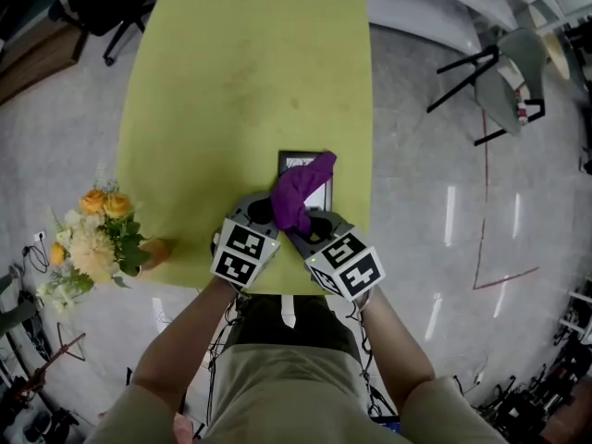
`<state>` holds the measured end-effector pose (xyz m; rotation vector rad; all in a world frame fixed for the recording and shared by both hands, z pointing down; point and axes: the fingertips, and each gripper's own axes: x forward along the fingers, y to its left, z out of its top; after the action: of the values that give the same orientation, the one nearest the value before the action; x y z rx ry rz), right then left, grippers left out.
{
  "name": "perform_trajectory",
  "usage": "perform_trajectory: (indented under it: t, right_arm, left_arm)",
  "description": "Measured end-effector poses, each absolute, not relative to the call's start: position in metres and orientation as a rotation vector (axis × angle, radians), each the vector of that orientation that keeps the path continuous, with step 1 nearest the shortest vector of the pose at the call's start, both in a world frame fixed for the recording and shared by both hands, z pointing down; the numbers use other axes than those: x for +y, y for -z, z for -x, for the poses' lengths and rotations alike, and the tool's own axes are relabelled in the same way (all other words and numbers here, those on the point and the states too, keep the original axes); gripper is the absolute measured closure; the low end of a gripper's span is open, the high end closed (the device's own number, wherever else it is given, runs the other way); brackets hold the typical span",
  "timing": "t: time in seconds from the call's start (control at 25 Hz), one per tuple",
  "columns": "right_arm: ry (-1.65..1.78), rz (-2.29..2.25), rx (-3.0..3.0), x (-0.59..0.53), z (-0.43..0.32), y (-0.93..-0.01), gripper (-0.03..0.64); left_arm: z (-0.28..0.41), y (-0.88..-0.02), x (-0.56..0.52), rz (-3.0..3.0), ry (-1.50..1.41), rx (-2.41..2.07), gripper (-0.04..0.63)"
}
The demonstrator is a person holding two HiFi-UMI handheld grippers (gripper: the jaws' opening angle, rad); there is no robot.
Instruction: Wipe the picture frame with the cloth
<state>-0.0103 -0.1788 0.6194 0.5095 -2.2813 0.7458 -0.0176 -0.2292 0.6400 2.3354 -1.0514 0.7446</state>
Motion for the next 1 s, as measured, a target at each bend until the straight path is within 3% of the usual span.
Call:
perform_trajectory:
  t: [0.32, 0.64, 1.0]
  right_arm:
    - [-0.727, -0.607, -2.223, -0.177, -0.006, -0.646, 0.537]
    - [-0.778, -0.881, -2.121, -0.199, -0.078, -0.649, 0.537]
    - [-0.725, -1.240, -2.199, -0.226, -0.140, -0.573, 0.540]
  left_arm:
    - [0.018, -0.643, -0.228, -2.345, -0.749, -1.044, 0.589]
    - [0.019, -0.644, -0.229, -2.353, -0.754, -1.030, 0.589]
    - [0.029, -0.629, -0.219, -2.309, -0.768, -1.005, 0.589]
